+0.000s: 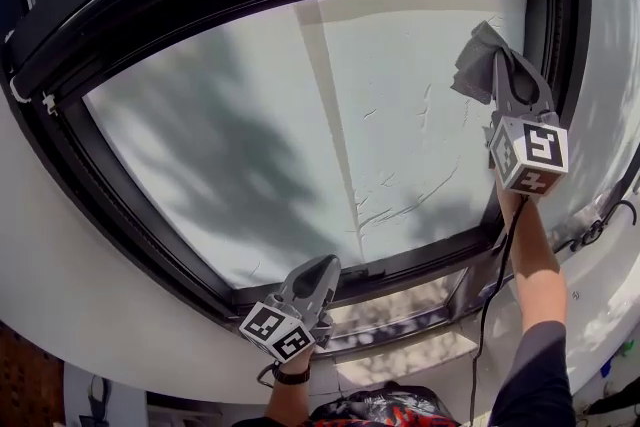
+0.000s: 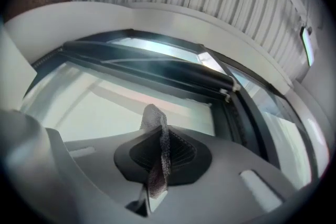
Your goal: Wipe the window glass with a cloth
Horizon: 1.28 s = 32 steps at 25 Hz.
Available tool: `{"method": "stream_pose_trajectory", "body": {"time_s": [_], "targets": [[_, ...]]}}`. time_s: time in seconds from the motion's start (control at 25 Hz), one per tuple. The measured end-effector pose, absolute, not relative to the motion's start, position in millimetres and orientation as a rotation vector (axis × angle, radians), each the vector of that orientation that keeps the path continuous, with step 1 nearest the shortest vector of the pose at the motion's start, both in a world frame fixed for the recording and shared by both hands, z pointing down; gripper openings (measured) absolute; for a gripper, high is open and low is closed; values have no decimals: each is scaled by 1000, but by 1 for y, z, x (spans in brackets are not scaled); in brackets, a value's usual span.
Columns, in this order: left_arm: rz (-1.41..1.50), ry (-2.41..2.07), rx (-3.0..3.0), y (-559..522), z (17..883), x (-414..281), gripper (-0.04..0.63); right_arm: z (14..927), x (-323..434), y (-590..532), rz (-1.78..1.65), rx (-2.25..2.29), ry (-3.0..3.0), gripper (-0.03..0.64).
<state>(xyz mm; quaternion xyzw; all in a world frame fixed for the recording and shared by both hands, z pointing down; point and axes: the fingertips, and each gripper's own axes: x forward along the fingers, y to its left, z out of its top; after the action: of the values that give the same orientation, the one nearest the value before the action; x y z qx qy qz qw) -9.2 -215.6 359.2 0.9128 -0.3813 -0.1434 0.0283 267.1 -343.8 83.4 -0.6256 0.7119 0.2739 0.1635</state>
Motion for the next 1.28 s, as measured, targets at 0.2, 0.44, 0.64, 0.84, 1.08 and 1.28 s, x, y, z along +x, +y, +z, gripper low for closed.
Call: {"method": "stream_pose_trajectory", "body": {"time_s": [0.2,0.44,0.64,0.84,1.08,1.28], "targets": [[-450,-1300,2773,-207,363,-40,2,77,109,-288,882,-1314,2281,18],[-450,-1515,2698,-169,365,-121,2,98,-65,-242,853,-873,2499,18],[-449,-1795,2532,-112,373,-205,2,112,-202,-210,770,-549,2610,18],[-450,-1918,2459,-88,377,-239,2,108,-287,-213,870,-547,2583,18],[-432,-1930,2456,-91,384,-246,2,119,-280,-241,923,-714,2591,18],[-449,-1780,2538,-121,383,-215,2,108,-215,-263,966,-856,2539,18]]}}
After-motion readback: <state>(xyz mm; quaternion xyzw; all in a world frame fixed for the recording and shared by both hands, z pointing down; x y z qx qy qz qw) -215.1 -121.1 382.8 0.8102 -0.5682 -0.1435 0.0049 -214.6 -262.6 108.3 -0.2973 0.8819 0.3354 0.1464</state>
